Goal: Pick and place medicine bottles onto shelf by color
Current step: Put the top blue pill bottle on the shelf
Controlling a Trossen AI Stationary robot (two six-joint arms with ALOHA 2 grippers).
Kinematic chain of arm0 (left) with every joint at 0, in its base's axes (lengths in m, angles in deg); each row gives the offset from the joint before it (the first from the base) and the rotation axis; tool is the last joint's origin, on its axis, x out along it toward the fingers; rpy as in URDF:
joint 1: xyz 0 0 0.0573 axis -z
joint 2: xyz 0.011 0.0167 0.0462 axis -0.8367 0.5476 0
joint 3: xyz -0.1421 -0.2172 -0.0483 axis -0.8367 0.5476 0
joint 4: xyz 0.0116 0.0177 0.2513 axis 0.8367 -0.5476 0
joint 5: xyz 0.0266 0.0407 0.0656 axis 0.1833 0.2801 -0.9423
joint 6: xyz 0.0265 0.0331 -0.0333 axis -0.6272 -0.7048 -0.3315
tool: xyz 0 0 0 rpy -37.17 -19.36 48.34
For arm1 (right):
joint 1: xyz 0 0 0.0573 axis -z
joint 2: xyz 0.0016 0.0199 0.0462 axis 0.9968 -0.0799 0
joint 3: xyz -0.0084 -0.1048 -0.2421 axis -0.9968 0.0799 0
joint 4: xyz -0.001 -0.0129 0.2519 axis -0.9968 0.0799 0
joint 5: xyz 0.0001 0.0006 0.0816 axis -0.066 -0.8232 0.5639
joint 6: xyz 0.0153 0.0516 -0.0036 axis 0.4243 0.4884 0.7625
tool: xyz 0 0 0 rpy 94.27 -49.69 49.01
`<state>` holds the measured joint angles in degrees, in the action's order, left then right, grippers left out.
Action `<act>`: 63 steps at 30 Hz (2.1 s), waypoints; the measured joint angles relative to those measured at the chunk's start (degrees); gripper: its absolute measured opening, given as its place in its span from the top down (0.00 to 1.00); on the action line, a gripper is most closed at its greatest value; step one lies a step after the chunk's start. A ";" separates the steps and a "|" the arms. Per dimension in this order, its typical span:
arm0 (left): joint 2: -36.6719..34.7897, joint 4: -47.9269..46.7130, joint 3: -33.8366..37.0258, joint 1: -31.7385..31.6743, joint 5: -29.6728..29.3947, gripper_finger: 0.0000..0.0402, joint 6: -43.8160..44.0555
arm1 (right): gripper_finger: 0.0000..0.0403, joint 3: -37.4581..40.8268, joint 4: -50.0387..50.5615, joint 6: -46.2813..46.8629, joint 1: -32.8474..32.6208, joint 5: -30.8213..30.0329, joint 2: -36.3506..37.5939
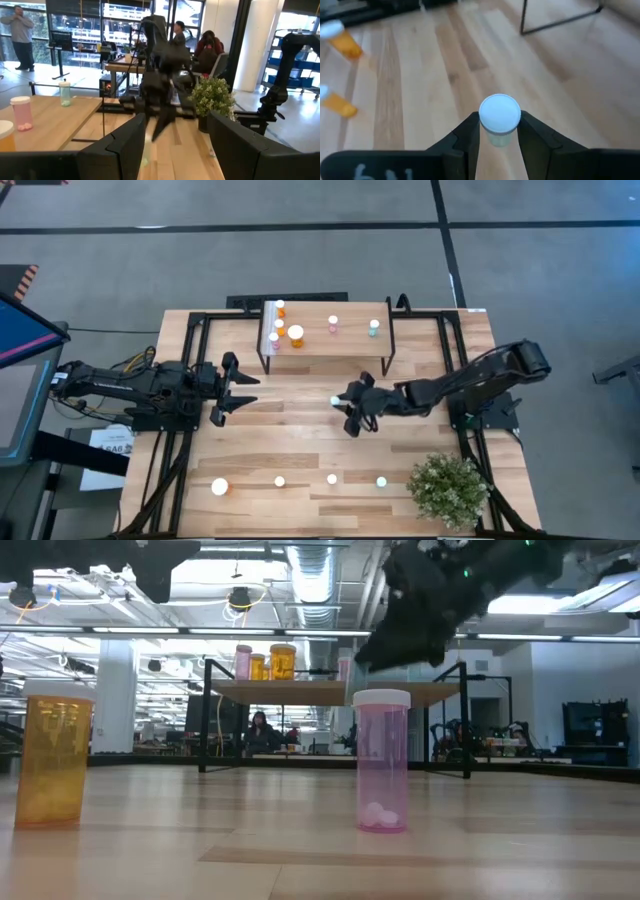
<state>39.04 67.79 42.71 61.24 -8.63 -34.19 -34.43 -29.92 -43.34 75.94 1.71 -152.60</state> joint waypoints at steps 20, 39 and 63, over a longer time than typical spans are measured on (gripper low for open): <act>0.00 0.56 0.00 0.00 0.11 0.50 0.02 | 0.66 -0.14 8.69 -4.28 18.77 0.02 20.32; -0.01 0.45 0.00 0.00 -0.04 0.50 -0.07 | 0.66 -14.13 21.28 -9.95 37.82 7.33 15.77; -0.01 0.45 0.00 0.02 0.01 0.50 0.60 | 0.66 -14.20 30.70 -11.98 46.07 15.82 12.89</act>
<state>39.03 68.24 42.71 61.27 -8.62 -33.59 -48.63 0.77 -55.32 122.01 17.54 -139.72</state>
